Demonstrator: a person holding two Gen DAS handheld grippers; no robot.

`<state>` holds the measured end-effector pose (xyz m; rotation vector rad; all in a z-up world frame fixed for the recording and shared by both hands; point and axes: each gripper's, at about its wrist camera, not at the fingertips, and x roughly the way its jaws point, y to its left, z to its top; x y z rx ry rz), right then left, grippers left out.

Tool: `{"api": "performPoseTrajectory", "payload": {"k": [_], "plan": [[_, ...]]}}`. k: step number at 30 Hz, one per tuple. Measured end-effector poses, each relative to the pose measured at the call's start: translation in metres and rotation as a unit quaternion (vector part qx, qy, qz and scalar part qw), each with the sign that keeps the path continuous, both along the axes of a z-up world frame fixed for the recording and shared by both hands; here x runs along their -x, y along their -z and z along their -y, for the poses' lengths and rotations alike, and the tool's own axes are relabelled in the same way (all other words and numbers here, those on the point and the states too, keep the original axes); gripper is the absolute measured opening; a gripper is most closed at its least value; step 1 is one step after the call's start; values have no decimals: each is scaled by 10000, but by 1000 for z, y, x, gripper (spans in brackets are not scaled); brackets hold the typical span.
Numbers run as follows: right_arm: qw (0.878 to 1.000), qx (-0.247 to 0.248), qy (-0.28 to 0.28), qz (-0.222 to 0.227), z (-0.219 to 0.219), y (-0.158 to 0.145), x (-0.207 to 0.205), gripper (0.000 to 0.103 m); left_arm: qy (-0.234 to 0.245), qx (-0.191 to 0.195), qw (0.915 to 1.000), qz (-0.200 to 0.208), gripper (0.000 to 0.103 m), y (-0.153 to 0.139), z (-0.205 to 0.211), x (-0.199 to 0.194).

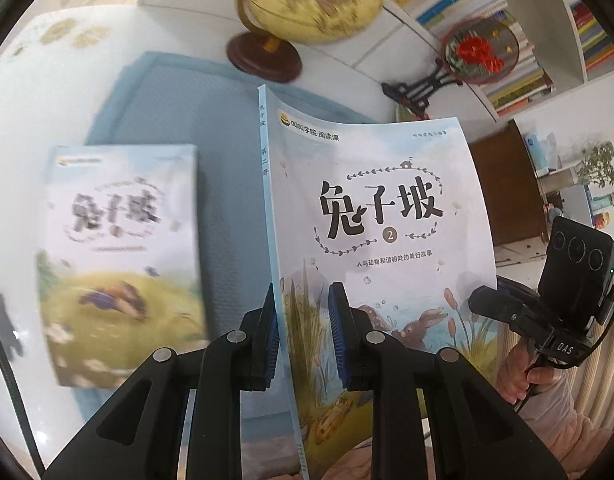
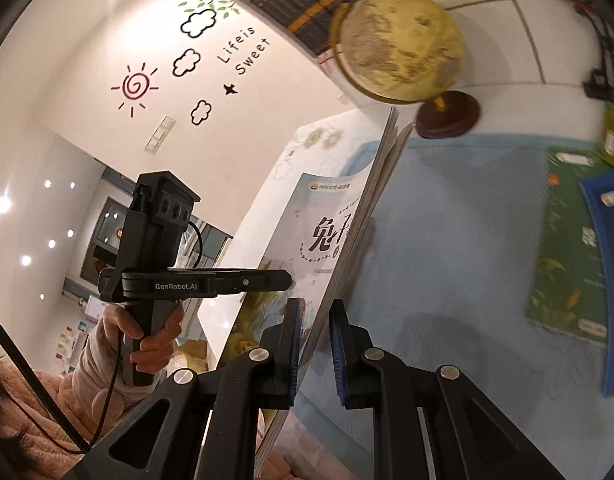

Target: Organize books

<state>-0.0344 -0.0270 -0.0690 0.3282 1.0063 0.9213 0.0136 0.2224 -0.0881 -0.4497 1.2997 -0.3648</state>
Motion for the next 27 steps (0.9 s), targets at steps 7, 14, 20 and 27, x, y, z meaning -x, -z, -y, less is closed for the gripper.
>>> {"api": "performPoseTrajectory", "payload": {"k": [7, 14, 20, 27], "plan": [[9999, -15, -98, 52, -54, -2, -10, 15, -154, -25, 9998, 119, 21, -1, -47, -1], [9996, 83, -264, 5, -109, 6, -24, 15, -467, 18, 9989, 54, 21, 12, -105, 5], [9990, 158, -349, -213, -146, 24, -38, 15, -712, 80, 9974, -77, 21, 31, -140, 6], [9972, 319, -428, -516, -176, 49, -51, 15, -946, 205, 9945, -402, 21, 67, -168, 11]]}}
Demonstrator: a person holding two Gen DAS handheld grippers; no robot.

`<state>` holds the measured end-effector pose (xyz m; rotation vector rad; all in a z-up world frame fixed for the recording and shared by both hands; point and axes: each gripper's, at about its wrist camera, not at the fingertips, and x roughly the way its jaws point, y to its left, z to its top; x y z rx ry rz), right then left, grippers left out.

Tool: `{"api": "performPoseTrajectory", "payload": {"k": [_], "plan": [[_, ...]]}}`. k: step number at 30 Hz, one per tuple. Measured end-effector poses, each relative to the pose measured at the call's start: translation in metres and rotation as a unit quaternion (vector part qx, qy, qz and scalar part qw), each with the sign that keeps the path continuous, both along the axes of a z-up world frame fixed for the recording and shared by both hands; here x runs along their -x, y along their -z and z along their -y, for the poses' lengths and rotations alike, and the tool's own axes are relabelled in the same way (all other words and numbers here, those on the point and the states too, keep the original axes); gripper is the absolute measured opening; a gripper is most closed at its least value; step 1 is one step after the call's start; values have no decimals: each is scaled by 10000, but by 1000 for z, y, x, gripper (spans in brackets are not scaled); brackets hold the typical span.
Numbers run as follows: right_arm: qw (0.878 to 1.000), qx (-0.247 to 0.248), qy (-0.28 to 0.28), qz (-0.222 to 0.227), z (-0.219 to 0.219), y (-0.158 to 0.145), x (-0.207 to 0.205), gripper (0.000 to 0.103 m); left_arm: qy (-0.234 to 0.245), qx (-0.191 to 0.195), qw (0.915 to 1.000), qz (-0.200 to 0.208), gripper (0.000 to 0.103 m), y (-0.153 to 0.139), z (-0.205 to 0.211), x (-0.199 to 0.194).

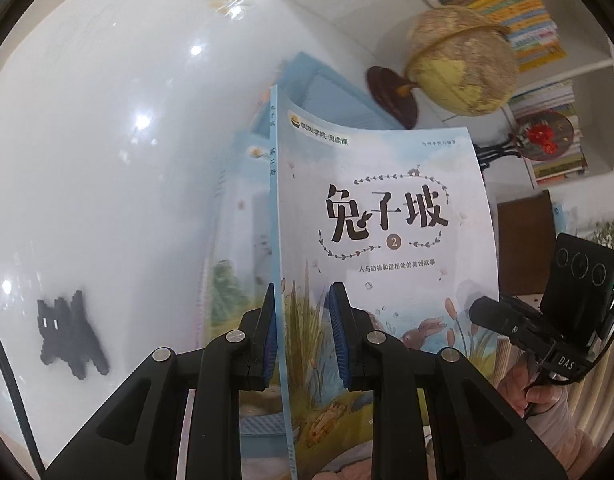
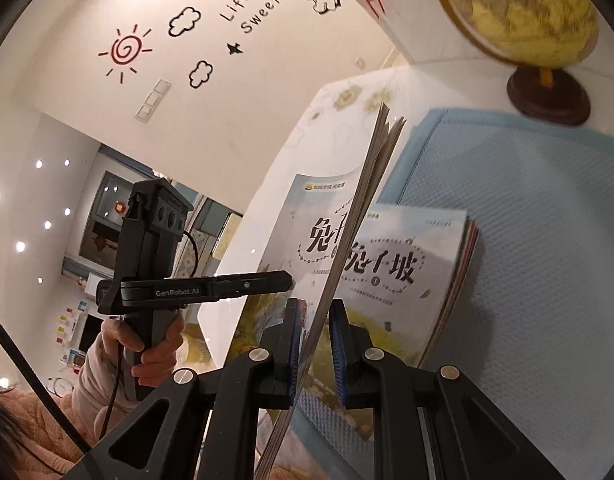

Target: Organize books

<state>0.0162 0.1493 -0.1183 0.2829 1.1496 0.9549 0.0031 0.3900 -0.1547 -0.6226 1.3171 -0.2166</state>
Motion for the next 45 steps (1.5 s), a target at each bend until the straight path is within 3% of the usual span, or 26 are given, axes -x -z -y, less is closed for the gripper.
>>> {"api": "performPoseTrajectory", "payload": {"k": [12, 23, 29, 33, 36, 38, 40, 45], "plan": [[9961, 374, 433, -668, 6, 60, -3, 15, -53, -141, 9994, -308, 21, 32, -4, -11], [9932, 548, 619, -819, 5, 76, -1, 15, 1, -464, 9982, -380, 24, 32, 2, -17], [9920, 585, 670, -891, 10, 83, -2, 16, 20, -841, 9955, -427, 25, 28, 7, -17], [9914, 553, 719, -944, 12, 82, -2, 18, 4, -1435, 9883, -512, 25, 23, 9, -20], [9905, 553, 836, -945, 15, 81, -4, 18, -139, -1669, 9844, -534, 25, 16, 6, -19], [9905, 570, 881, -888, 16, 77, -5, 24, -256, -1767, 9826, -518, 25, 10, 4, -15], [9912, 566, 912, -775, 18, 71, -4, 42, -324, -1940, 9793, -477, 25, 4, 6, -9], [9917, 475, 1106, -443, 47, 50, -7, 51, -444, -2006, 9778, -409, 25, -9, 27, -2]]}}
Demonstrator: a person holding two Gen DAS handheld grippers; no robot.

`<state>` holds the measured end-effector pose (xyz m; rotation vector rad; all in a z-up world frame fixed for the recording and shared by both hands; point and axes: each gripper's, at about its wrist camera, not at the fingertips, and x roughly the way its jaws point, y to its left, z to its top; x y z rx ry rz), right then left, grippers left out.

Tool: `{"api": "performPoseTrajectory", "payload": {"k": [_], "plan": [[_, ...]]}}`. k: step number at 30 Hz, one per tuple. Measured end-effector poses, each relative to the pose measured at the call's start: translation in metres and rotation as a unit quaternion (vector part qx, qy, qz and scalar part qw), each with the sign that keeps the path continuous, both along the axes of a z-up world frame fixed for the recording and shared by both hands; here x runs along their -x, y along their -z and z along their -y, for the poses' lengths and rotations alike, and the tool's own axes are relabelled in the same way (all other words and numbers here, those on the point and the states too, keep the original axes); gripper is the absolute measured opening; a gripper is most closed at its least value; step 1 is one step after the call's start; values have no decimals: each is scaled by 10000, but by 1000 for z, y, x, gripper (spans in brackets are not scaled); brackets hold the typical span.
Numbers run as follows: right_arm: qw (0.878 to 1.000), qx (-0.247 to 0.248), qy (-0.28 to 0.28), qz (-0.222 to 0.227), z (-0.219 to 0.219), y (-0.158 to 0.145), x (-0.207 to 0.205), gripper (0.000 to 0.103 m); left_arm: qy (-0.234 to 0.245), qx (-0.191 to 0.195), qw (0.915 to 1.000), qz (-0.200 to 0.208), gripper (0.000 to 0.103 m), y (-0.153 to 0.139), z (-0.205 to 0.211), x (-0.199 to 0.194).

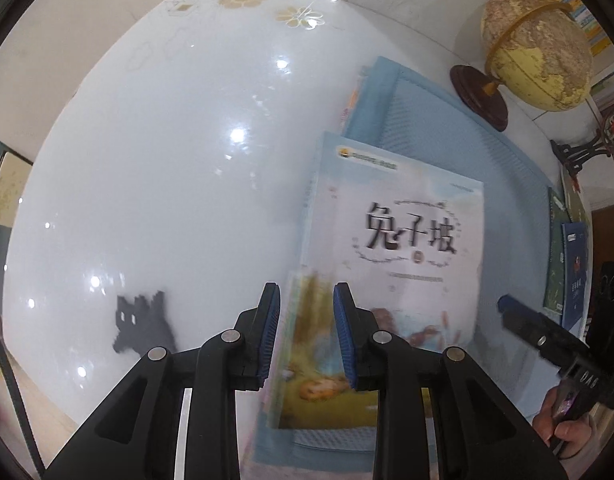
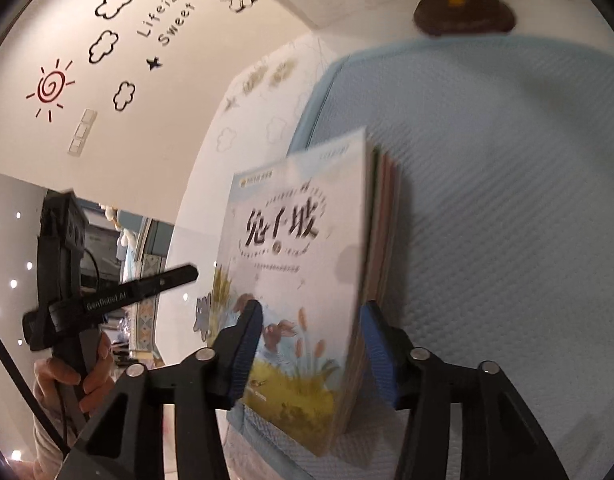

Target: Organize books

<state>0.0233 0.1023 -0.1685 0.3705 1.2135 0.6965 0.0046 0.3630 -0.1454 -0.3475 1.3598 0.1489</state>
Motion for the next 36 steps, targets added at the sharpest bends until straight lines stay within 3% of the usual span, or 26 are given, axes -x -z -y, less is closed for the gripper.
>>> {"api": "performPoseTrajectory", "payload": {"k": [6, 8, 13, 18, 23, 27, 29, 31, 36], "plan": [[9979, 20, 564, 311, 85, -23, -13, 51, 149, -3, 9997, 199, 25, -18, 55, -13], [9960, 148, 778, 416, 123, -31, -17, 51, 290, -6, 9992, 271, 30, -23, 86, -24], [9875, 649, 1276, 664, 224, -44, -19, 53, 652, 177, 9972, 311, 30, -19, 162, -51], [9740, 1583, 1514, 576, 333, -31, -25, 53, 912, 662, 9935, 181, 30, 8, 253, -77], [9646, 2140, 1482, 418, 403, -13, -24, 53, 1064, 926, 9899, -117, 30, 44, 336, -88], [9556, 2672, 1167, 436, 423, 3, -19, 53, 1320, 981, 9854, -436, 30, 74, 388, -86], [9512, 2872, 1042, 426, 427, 11, -20, 55, 1452, 531, 9877, -241, 43, 67, 405, -87], [9531, 2823, 981, 478, 429, 13, -23, 67, 1550, 250, 9872, -280, 47, 66, 415, -88], [9647, 2423, 986, 289, 429, 18, -38, 80, 1434, 382, 9886, -241, 48, 65, 410, -85]]}}
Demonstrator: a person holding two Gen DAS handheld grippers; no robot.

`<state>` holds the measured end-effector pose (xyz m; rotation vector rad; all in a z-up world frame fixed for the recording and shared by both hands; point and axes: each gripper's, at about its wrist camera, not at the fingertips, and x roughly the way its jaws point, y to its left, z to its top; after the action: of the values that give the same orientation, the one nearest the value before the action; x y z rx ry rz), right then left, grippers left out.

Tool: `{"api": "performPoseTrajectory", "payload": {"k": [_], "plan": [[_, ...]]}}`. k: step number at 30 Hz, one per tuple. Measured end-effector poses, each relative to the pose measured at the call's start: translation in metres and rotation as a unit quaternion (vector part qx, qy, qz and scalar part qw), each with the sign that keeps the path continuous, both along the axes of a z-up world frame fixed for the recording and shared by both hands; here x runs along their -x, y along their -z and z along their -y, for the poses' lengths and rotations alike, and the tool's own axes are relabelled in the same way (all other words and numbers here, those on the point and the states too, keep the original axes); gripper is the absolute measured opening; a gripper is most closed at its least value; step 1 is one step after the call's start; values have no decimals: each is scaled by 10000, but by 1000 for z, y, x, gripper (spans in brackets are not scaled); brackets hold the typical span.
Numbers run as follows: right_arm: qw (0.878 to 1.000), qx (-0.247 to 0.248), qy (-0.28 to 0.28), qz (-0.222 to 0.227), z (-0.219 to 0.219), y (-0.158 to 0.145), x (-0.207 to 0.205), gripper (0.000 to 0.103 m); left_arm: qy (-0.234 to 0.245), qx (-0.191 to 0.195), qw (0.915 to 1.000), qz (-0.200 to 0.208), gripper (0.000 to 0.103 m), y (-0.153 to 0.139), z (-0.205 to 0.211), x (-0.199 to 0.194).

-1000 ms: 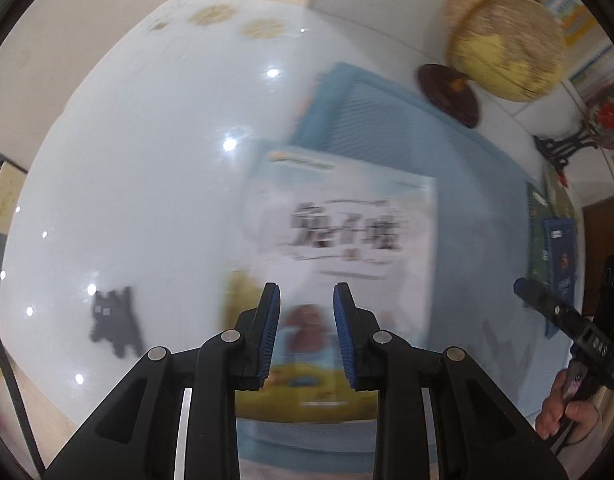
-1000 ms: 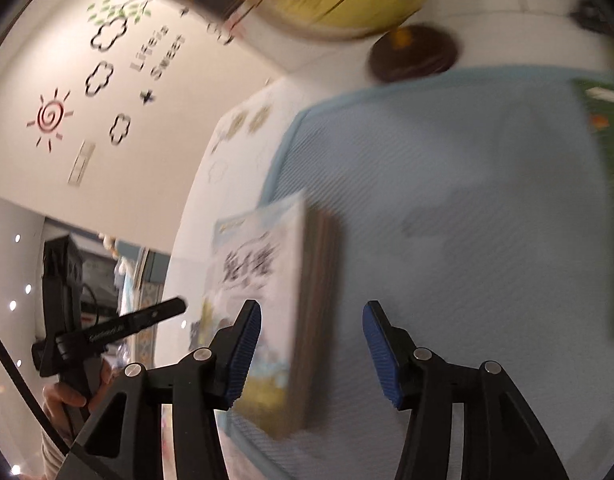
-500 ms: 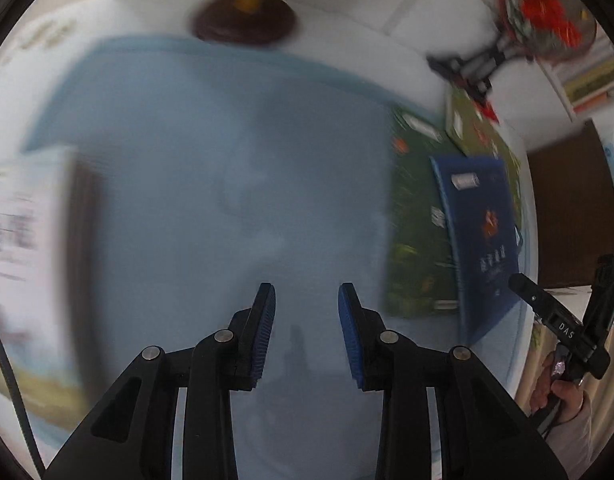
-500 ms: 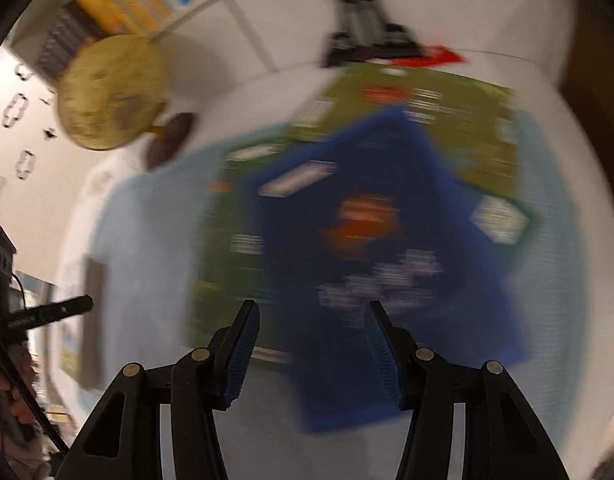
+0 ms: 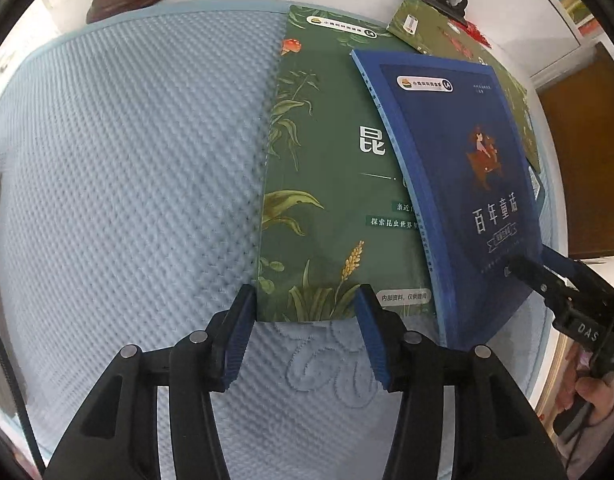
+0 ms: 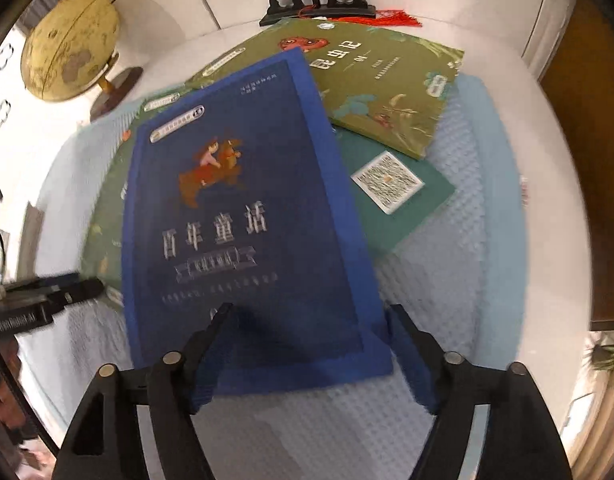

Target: Organize books

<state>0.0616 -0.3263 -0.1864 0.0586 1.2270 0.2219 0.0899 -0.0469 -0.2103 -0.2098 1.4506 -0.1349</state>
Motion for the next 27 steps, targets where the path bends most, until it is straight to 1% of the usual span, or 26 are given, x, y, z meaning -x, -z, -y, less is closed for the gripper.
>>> {"api": "performPoseTrajectory", "payload": {"k": [3, 5, 6, 9, 10, 13, 15, 17, 18, 20, 23, 26, 27], "plan": [[9997, 29, -232, 22, -15, -3, 1, 80, 3, 187, 9998, 21, 46, -1, -6, 5], [9986, 349, -366, 142, -28, -5, 8, 80, -64, 351, 9994, -16, 46, -2, -15, 8], [9985, 370, -370, 172, -30, -6, 10, 80, -129, 503, 9986, -45, 46, -3, -21, 10], [9992, 136, -287, 259, -26, -13, 19, 77, -344, 904, 9953, -70, 46, -3, -41, 16], [9992, -9, -253, 312, -23, -17, 22, 77, -389, 1009, 9941, -63, 46, -3, -46, 17], [9987, -285, -287, 297, -19, -22, 26, 77, -468, 1209, 9915, -57, 46, -1, -54, 18], [9984, -368, -306, 298, -20, -23, 23, 77, -440, 1225, 9915, -38, 46, -2, -53, 16], [9983, -350, -334, 332, -23, -23, 18, 77, -356, 1218, 9919, -16, 46, -4, -43, 11], [9982, -317, -329, 383, -24, -25, 14, 77, -273, 1046, 9941, 13, 46, -6, -37, 8], [9982, -251, -253, 489, -21, -31, 8, 77, -197, 831, 9963, 70, 46, -7, -28, 2], [9979, -247, -235, 555, -22, -35, -10, 77, -319, 708, 9968, 187, 46, -13, -24, -2], [9987, -255, -339, 265, -31, -24, -25, 76, -363, 499, 9970, 466, 43, -20, -18, -2], [9989, -223, -350, 236, -33, -22, -27, 76, -317, 337, 9970, 626, 43, -26, -14, 0]]}}
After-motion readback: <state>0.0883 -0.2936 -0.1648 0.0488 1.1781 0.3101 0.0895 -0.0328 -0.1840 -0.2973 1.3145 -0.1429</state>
